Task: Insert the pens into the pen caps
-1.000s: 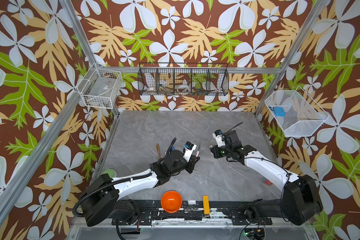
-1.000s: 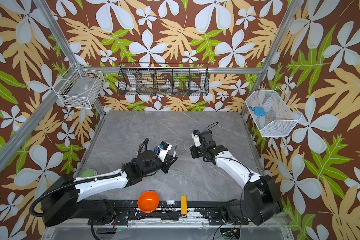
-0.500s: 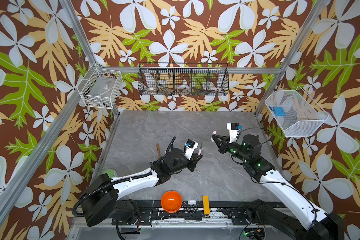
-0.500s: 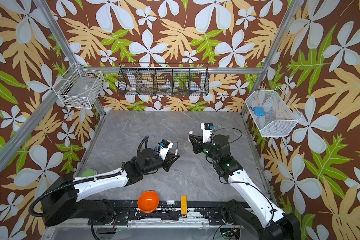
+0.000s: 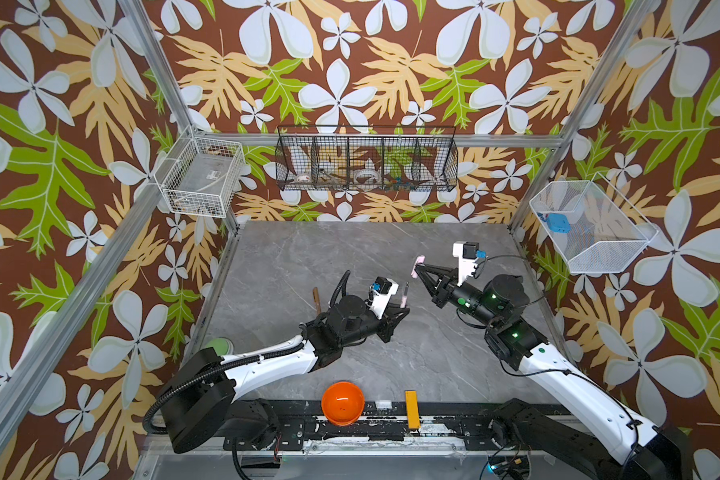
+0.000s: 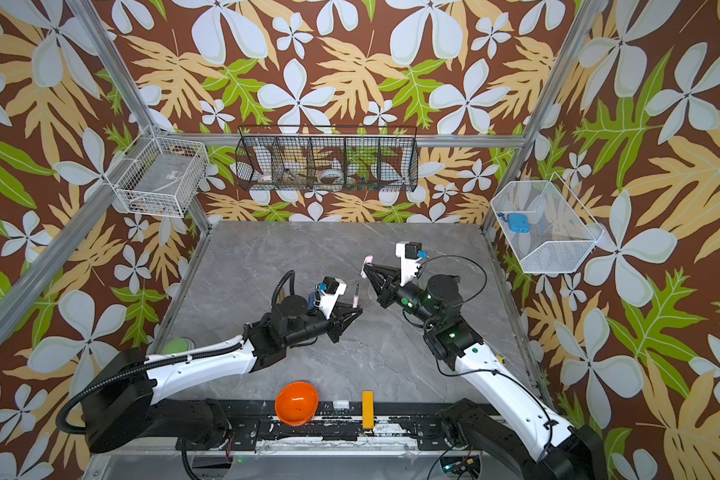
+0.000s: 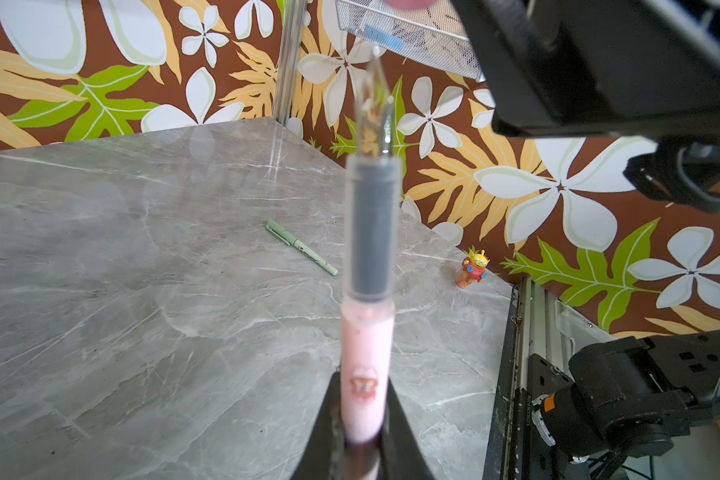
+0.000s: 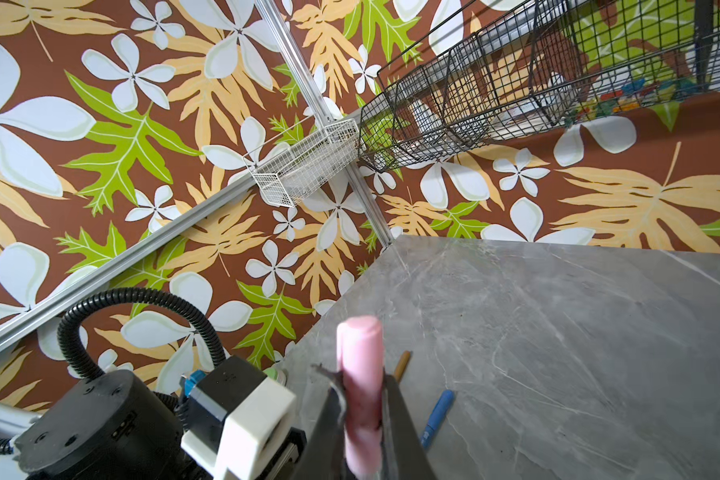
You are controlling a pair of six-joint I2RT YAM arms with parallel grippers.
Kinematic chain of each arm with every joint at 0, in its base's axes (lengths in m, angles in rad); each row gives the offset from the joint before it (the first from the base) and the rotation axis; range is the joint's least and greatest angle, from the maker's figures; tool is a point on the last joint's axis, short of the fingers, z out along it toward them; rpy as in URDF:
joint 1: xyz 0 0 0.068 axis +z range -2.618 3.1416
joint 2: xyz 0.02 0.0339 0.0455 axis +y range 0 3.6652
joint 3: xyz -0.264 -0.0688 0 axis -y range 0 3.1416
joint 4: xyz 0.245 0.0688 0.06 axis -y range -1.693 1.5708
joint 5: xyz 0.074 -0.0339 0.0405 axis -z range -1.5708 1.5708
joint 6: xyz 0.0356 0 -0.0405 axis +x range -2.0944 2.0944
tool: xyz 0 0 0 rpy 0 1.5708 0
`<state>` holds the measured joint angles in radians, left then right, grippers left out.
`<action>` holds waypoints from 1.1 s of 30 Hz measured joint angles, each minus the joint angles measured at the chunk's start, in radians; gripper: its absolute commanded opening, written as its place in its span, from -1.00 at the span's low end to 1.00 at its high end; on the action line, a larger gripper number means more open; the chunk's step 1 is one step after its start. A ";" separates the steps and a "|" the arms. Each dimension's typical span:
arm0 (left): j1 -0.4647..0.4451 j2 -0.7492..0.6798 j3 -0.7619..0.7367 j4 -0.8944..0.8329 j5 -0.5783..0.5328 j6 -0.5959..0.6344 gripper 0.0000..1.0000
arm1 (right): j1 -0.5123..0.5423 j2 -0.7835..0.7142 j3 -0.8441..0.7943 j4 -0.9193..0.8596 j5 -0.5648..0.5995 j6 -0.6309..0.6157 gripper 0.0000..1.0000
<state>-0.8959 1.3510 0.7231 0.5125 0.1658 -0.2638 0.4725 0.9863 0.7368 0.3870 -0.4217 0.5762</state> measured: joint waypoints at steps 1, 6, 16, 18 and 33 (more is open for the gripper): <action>0.000 -0.001 0.000 0.000 0.000 0.000 -1.00 | 0.004 0.004 0.000 0.004 -0.001 0.000 -0.72; 0.000 -0.001 0.000 0.000 0.004 -0.004 -1.00 | 0.028 0.022 0.015 0.004 -0.018 -0.002 -0.72; 0.000 -0.003 -0.005 0.000 0.008 -0.016 -1.00 | 0.038 0.017 0.021 -0.030 -0.019 -0.021 -0.72; -0.001 -0.005 -0.005 0.001 0.008 -0.016 -1.00 | 0.038 0.012 0.021 -0.035 -0.018 -0.030 -0.72; -0.002 -0.005 -0.006 0.007 0.018 -0.019 -1.00 | 0.041 0.017 0.020 -0.044 -0.020 -0.034 -0.72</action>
<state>-0.8974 1.3464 0.7174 0.5198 0.1841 -0.2832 0.5133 1.0035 0.7567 0.3431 -0.4416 0.5426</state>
